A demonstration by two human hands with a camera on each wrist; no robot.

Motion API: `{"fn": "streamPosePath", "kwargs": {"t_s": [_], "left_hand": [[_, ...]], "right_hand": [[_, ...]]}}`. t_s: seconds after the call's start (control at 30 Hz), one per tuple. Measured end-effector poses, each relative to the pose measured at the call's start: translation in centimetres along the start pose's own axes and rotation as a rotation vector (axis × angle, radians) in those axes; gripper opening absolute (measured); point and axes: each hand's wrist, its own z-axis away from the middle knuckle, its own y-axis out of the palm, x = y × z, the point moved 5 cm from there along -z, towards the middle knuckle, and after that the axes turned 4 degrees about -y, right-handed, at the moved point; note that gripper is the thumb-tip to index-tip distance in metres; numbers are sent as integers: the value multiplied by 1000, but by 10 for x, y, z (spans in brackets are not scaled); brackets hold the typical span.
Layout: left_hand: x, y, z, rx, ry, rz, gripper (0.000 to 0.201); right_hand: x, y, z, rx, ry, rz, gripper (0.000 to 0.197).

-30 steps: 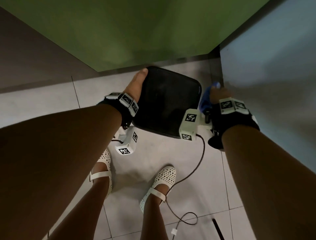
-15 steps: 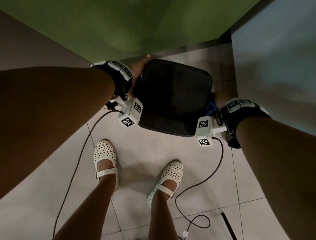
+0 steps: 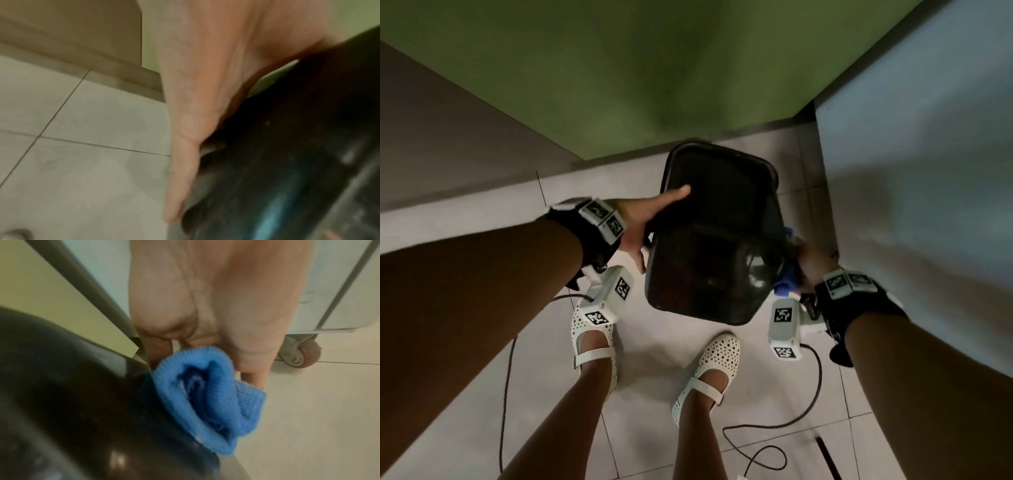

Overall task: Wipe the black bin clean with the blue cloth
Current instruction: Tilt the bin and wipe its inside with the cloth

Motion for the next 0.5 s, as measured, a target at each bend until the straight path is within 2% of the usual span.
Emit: {"fn": "streamPosePath", "kwargs": {"t_s": [0.1,0.17,0.23,0.33,0.43,0.47,0.5], "left_hand": [[15,16,4,29,17,-145,140],[29,24,0,-1,15,-303,136],[43,30,-8,-54,69,-438,131],[56,44,-14,-137,327,-547,131],[62,44,-23,-301,555,-584,129],[64,42,-27,-361,612,-584,128],[67,39,-32,-417,654,-583,124]], "right_hand": [[-22,-5,10,91,2,-332,26],[-37,-16,5,57,16,-397,21],[-51,-18,2,91,6,-433,22],[-65,-11,6,112,-20,-490,26],[-80,-2,-8,112,-53,-532,33],[-82,2,-10,75,-54,-505,21],[-87,5,-15,37,-63,-506,21]]}}
